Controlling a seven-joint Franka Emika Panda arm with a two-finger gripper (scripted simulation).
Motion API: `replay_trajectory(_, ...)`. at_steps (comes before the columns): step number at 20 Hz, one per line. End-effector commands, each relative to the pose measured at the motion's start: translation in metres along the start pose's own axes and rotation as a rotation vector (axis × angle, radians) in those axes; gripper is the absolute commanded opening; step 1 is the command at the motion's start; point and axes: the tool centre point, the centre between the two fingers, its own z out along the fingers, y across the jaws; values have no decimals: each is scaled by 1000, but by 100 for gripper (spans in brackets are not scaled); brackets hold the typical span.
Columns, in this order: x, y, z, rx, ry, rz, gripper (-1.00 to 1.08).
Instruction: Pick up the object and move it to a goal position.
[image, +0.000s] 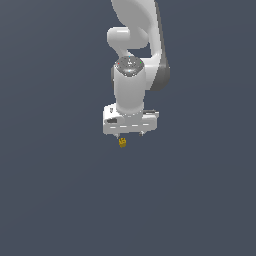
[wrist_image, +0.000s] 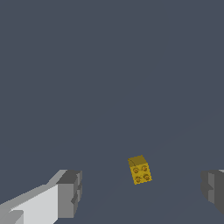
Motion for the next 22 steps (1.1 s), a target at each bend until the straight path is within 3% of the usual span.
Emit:
replay_trajectory(1,-6,5,12,-2,-2,-27,100)
replay_trajectory(12,-46,27,78,-10,-12,-195,100)
replay_trajectory(22,-62,33,99,-10,-15,-253,100)
